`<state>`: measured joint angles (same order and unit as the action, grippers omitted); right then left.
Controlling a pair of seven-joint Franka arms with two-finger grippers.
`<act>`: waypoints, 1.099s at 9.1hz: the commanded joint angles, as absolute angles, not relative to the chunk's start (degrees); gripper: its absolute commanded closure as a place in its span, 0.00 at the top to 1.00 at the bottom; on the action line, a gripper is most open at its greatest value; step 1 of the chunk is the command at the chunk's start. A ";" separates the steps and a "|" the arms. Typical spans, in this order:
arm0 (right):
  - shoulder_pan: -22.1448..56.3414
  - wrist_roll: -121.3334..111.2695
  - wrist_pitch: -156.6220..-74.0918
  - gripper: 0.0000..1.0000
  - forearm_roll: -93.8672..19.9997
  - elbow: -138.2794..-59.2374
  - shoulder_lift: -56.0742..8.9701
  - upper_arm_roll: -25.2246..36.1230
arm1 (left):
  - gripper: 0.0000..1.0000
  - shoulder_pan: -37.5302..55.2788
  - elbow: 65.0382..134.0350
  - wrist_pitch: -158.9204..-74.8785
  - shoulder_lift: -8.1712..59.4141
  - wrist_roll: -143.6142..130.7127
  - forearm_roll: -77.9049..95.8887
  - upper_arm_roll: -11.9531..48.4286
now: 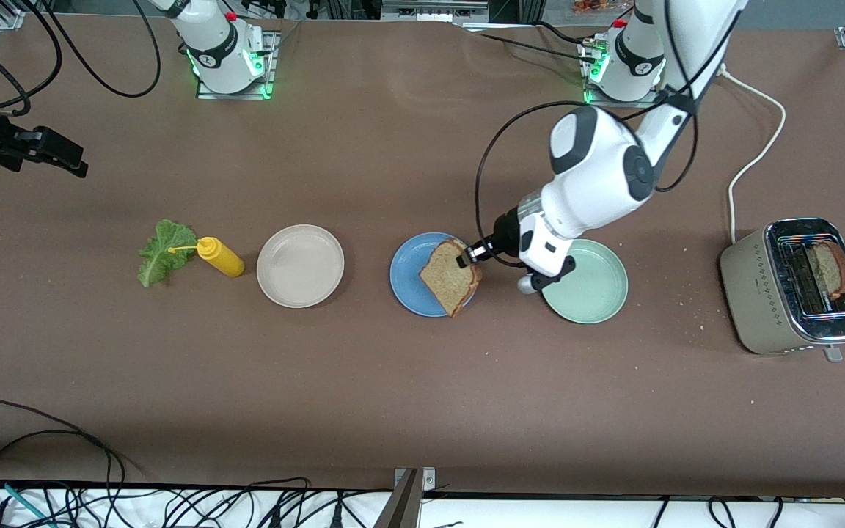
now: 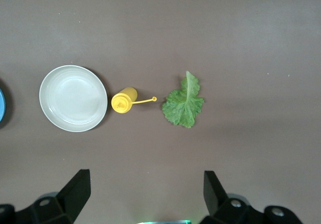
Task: Make sandwich in blue plate with both arms
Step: 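Lift the bread slice out and carry it toward the blue plate, then lower the bread slice onto the blue plate and open the left gripper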
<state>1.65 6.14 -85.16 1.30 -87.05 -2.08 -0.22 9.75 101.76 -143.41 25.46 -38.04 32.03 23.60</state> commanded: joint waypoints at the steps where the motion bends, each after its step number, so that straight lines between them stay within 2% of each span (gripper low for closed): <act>1: 1.67 6.59 -84.29 1.00 0.35 -86.40 -1.85 0.00 | 0.00 15.01 100.72 -152.72 30.83 -42.09 33.66 22.76; 10: 1.49 6.50 -83.67 1.00 0.35 -86.40 -1.93 0.09 | 0.00 17.93 100.63 -154.07 35.16 -42.89 33.22 22.32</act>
